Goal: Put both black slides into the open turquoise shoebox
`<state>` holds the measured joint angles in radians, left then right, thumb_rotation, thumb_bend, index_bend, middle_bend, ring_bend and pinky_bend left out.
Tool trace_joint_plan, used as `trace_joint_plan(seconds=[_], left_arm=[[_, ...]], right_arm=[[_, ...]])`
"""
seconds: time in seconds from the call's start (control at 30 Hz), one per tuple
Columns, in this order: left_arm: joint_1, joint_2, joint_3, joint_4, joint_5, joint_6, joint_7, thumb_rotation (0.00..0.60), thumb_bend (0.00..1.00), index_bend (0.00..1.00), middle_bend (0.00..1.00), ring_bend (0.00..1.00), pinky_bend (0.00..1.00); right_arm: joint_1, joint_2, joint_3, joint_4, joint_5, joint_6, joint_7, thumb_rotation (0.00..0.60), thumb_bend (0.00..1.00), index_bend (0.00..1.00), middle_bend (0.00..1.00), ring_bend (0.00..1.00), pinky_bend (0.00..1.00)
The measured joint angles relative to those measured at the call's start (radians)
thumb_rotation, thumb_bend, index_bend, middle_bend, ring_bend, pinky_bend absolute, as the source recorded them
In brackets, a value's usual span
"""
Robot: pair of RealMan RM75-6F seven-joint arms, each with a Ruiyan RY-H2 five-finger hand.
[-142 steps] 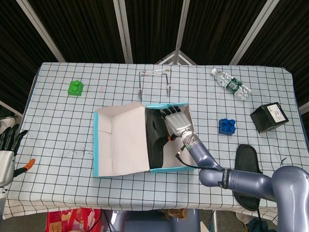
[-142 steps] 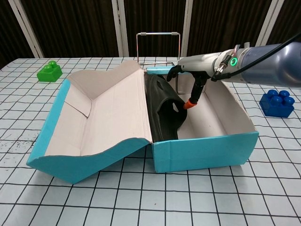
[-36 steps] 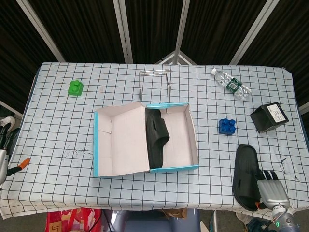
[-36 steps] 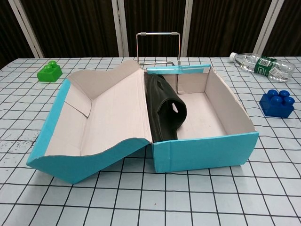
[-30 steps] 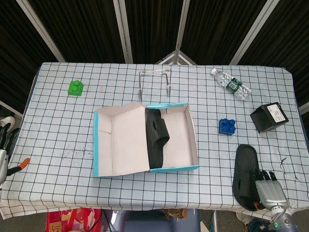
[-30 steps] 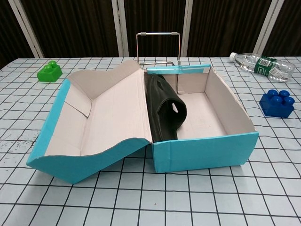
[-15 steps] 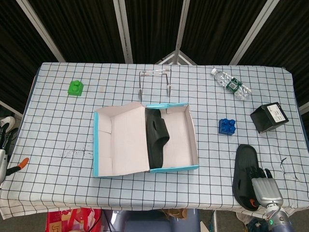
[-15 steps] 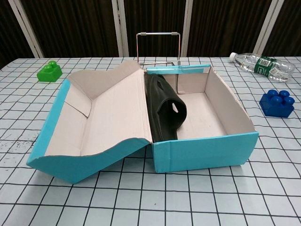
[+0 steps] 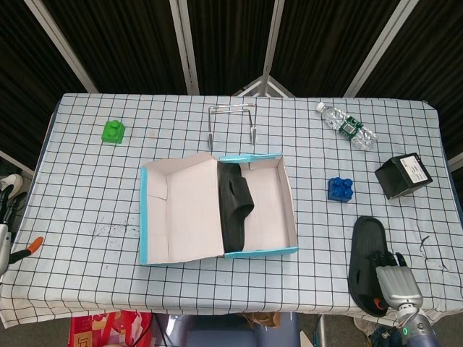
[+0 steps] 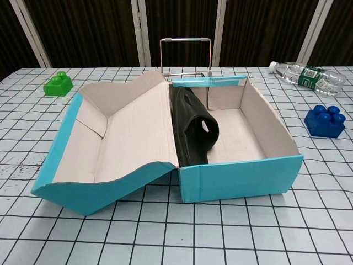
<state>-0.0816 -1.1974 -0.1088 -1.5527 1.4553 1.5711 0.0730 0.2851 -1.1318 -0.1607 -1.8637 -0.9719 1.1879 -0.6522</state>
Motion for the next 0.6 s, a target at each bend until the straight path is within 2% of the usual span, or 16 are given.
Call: trace_joint_plan(seconds=[0.13,0.37,0.6], left_arm=[[0.001,0.002,-0.001,-0.001,0.0,0.001,-0.002,0.6,0.24,0.13,0.0,0.0,0.12],[0.002,0.005,0.001,-0.007,0.001,0.001,-0.002,0.6,0.24,0.13,0.0,0.0,0.12],[0.004,0.009,0.003,-0.015,0.002,0.001,0.0,0.6,0.24,0.13,0.0,0.0,0.12]], right_arm=[[-0.002,-0.007,0.003,0.01,-0.01,-0.001,0.007,0.6,0.27,0.25,0.17,0.11,0.0],[-0.018,-0.024,0.017,0.028,-0.042,0.02,0.039,0.6,0.39,0.41,0.3,0.24,0.04],[-0.029,-0.012,0.033,0.02,-0.081,0.045,0.064,0.6,0.5,0.52,0.37,0.28,0.05]])
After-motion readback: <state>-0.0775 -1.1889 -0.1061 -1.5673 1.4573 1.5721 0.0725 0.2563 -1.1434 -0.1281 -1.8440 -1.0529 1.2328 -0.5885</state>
